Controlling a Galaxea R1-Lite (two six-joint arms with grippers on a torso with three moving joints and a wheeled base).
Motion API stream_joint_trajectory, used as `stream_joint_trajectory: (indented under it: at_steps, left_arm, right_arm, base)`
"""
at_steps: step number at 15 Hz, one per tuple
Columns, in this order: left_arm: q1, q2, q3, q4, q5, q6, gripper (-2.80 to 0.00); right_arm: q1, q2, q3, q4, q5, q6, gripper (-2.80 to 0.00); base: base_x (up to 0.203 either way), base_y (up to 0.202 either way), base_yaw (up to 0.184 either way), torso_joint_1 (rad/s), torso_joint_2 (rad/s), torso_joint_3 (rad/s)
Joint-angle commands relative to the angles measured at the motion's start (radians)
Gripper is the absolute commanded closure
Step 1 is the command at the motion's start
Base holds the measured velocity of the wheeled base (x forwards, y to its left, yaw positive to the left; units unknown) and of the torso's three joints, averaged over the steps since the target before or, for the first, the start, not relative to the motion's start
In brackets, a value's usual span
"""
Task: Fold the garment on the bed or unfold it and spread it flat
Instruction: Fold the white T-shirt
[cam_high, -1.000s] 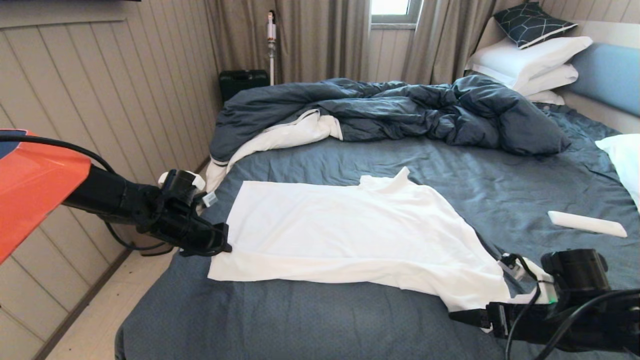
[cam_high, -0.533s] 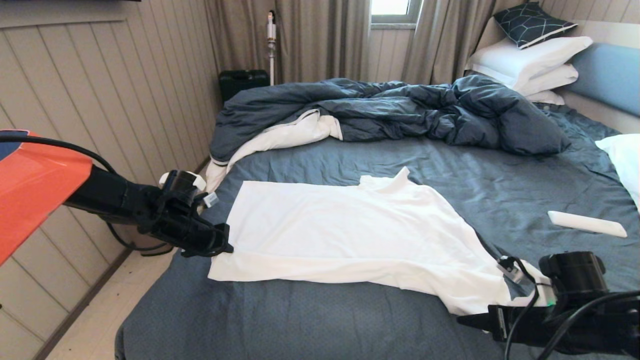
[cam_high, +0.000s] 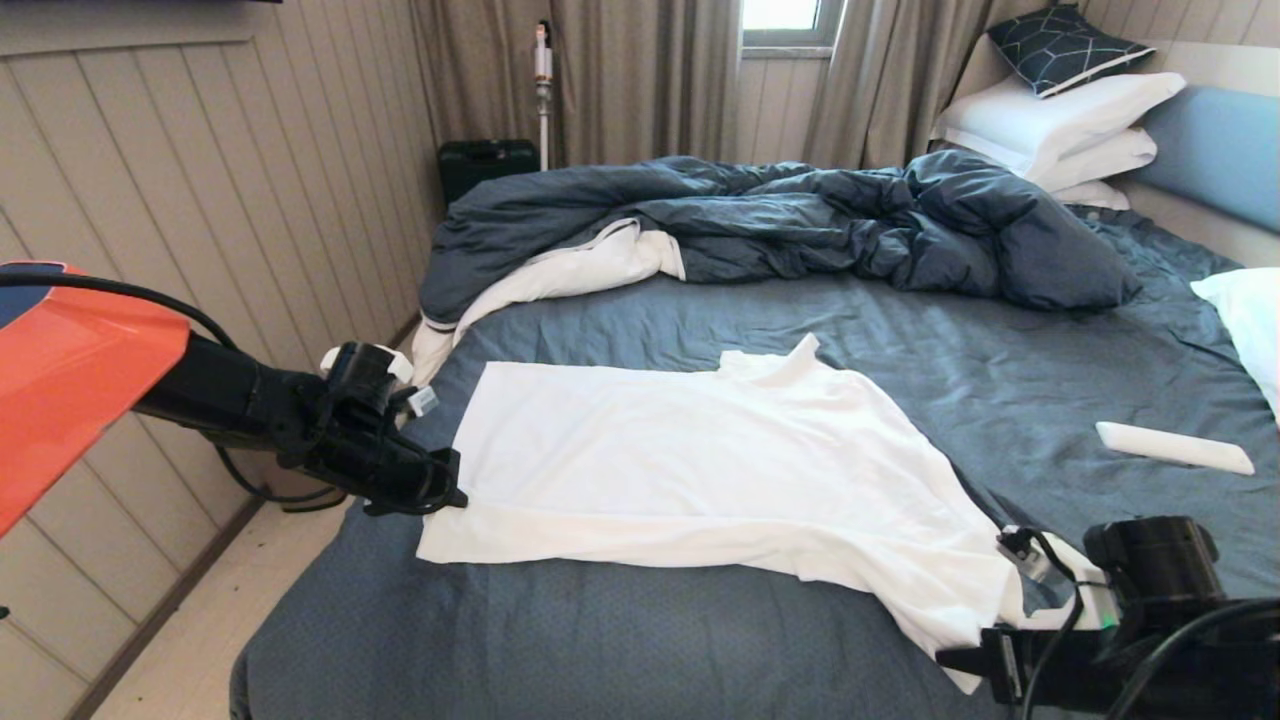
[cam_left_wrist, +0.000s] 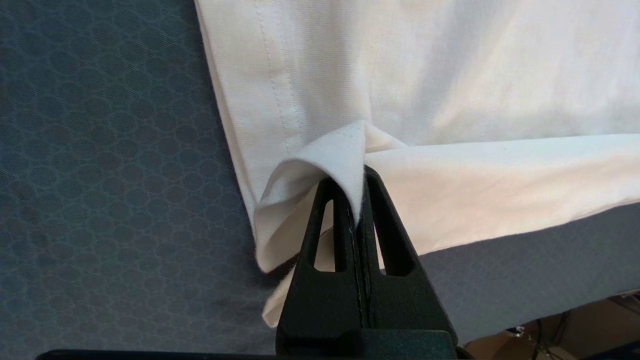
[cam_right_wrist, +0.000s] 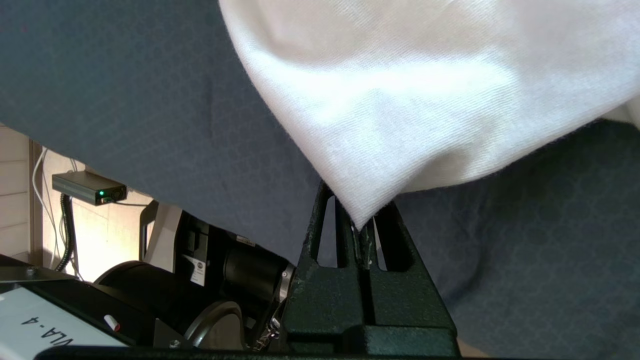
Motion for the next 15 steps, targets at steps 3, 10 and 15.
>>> stream_joint_trajectory:
  at_steps: [3,10,15]
  left_arm:
    - [0.000,-0.012,-0.010,0.003,-0.001,-0.002,0.00]
    - [0.002,0.008,-0.208,0.047,-0.024,-0.062,0.00]
    - [0.002,0.076,-0.320,0.098,-0.028,-0.082,0.00]
  right_arm:
    - [-0.001,-0.103,0.001,0.006,0.008,0.004,0.00]
    - [-0.010,-0.138,-0.290,0.173,0.012,0.052,0.00]
    - [-0.023,0.039,-0.450,0.187,0.005,0.094,0.00]
  base:
    - [0.000,0.000,0.000,0.000,0.00,0.000]
    - [0.000,0.000,0.000,0.000,0.00,0.000]
    - [0.000,0.000,0.000,0.000,0.00,0.000]
